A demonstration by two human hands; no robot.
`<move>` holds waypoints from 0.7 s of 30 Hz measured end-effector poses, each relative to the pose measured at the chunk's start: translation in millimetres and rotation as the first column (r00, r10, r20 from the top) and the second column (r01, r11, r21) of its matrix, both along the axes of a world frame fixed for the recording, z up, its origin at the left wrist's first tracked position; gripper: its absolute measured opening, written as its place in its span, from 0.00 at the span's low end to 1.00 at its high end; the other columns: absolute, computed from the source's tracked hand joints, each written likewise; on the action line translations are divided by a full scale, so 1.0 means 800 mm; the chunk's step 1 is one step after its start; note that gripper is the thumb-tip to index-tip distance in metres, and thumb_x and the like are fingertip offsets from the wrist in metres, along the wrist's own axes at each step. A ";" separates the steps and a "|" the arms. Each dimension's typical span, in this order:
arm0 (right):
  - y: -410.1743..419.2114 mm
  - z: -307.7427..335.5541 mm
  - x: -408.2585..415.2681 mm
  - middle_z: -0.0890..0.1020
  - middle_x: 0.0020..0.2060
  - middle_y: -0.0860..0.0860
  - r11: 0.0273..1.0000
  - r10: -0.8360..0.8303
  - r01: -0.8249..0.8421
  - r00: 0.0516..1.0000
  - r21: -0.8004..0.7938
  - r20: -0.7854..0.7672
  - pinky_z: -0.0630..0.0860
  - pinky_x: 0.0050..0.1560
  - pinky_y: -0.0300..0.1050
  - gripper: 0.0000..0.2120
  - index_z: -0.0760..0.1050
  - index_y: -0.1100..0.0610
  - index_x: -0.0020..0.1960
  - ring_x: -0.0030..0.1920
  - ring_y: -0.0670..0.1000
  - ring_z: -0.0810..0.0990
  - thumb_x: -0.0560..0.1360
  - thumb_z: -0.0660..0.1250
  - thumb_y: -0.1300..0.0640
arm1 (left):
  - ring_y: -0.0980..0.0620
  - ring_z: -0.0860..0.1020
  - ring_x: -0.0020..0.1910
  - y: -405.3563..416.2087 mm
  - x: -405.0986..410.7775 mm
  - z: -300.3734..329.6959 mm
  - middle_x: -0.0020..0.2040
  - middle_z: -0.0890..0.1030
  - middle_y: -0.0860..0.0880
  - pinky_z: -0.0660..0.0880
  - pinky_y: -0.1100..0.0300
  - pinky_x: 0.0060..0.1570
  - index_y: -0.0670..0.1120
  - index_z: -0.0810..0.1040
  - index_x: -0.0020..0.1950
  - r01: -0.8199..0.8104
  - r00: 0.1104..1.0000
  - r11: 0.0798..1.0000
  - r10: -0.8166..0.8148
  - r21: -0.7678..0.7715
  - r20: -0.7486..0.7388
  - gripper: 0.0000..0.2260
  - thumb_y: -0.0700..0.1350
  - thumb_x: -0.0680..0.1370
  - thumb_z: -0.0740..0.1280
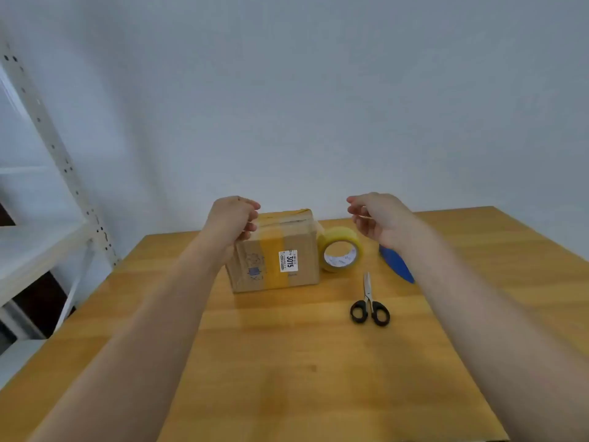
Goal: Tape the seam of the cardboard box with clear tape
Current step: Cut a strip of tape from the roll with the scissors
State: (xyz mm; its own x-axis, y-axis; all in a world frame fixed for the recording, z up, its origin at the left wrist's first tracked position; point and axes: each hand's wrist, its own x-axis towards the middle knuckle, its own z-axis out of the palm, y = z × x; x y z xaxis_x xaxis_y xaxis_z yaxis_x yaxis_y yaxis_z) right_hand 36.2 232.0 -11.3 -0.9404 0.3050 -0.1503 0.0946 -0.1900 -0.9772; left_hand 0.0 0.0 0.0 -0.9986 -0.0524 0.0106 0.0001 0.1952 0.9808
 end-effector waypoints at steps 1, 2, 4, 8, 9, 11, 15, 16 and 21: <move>-0.003 -0.005 -0.006 0.76 0.38 0.54 1.000 0.001 -0.001 1.000 -0.013 0.017 0.74 0.27 0.34 0.06 0.77 0.60 0.45 0.32 0.49 0.74 0.75 0.61 0.66 | 0.51 0.73 0.34 0.000 -0.008 -0.004 0.41 0.75 0.45 0.71 0.61 0.32 0.42 0.78 0.48 -0.028 1.000 0.999 0.028 -0.022 -0.007 0.11 0.33 0.75 0.57; -0.004 -0.010 -0.012 0.77 0.39 0.55 1.000 -0.003 0.004 0.999 -0.015 0.044 0.76 0.30 0.36 0.06 0.77 0.61 0.47 0.34 0.50 0.75 0.76 0.62 0.65 | 0.51 0.73 0.36 0.000 -0.018 -0.009 0.43 0.75 0.45 0.72 0.61 0.34 0.41 0.78 0.53 -0.084 0.996 0.996 0.083 -0.029 -0.017 0.11 0.35 0.76 0.58; -0.010 -0.029 -0.024 0.79 0.44 0.57 0.999 0.025 -0.027 0.994 0.025 0.102 0.78 0.39 0.40 0.08 0.76 0.62 0.54 0.39 0.52 0.78 0.77 0.63 0.64 | 0.49 0.73 0.43 -0.004 -0.038 -0.026 0.52 0.74 0.45 0.72 0.57 0.42 0.43 0.74 0.60 -0.160 0.987 0.985 0.160 -0.058 -0.002 0.13 0.40 0.77 0.59; -0.030 -0.057 -0.040 0.79 0.55 0.59 0.972 0.105 -0.134 0.983 0.195 0.154 0.77 0.57 0.48 0.15 0.73 0.59 0.64 0.57 0.57 0.79 0.78 0.63 0.59 | 0.41 0.69 0.61 -0.014 -0.068 -0.056 0.69 0.58 0.44 0.67 0.52 0.53 0.51 0.66 0.69 -0.271 0.961 0.939 0.278 -0.212 0.003 0.19 0.48 0.78 0.60; -0.035 -0.061 -0.043 0.78 0.58 0.59 0.961 0.127 -0.159 0.981 0.227 0.148 0.76 0.61 0.49 0.17 0.72 0.56 0.66 0.60 0.57 0.77 0.78 0.63 0.58 | 0.41 0.68 0.63 -0.017 -0.075 -0.063 0.70 0.57 0.44 0.67 0.52 0.54 0.52 0.64 0.71 -0.270 0.960 0.937 0.278 -0.221 0.008 0.20 0.49 0.78 0.59; -0.042 -0.072 -0.050 0.76 0.64 0.56 0.939 0.164 -0.194 0.978 0.282 0.128 0.73 0.64 0.50 0.21 0.68 0.49 0.70 0.64 0.56 0.74 0.77 0.64 0.55 | 0.43 0.68 0.61 -0.022 -0.085 -0.075 0.70 0.57 0.44 0.67 0.52 0.55 0.55 0.61 0.73 -0.261 0.962 0.939 0.272 -0.225 0.019 0.22 0.50 0.78 0.59; -0.057 -0.086 -0.060 0.65 0.73 0.47 0.902 0.195 -0.213 0.977 0.375 0.085 0.64 0.68 0.45 0.25 0.65 0.45 0.73 0.72 0.52 0.64 0.77 0.63 0.54 | 0.43 0.64 0.70 -0.025 -0.094 -0.089 0.75 0.59 0.44 0.65 0.50 0.66 0.53 0.60 0.76 -0.174 0.981 0.963 0.188 -0.203 0.051 0.22 0.47 0.82 0.55; -0.059 -0.088 -0.061 0.64 0.74 0.47 0.897 0.207 -0.222 0.975 0.383 0.078 0.62 0.65 0.41 0.25 0.64 0.46 0.73 0.72 0.51 0.63 0.78 0.63 0.55 | 0.43 0.63 0.72 -0.025 -0.093 -0.092 0.76 0.60 0.45 0.64 0.50 0.67 0.51 0.59 0.76 -0.141 0.986 0.975 0.155 -0.174 0.067 0.22 0.46 0.82 0.55; -0.064 -0.094 -0.060 0.66 0.73 0.47 0.863 0.224 -0.221 0.973 0.454 0.048 0.62 0.63 0.39 0.26 0.61 0.48 0.75 0.72 0.49 0.64 0.78 0.62 0.56 | 0.46 0.62 0.74 -0.028 -0.086 -0.101 0.77 0.62 0.48 0.63 0.51 0.71 0.45 0.59 0.77 -0.069 0.992 0.983 0.085 -0.170 0.089 0.23 0.47 0.82 0.56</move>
State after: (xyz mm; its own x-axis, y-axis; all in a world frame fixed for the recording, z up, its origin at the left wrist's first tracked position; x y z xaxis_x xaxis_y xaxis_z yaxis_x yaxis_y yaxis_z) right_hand -12.1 180.5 -86.1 -0.9919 0.1207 -0.0408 0.0755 0.2995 -0.9511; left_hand -68.5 -22.8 -81.1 -0.9885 -0.1344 -0.0700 -0.1135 0.3510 0.9295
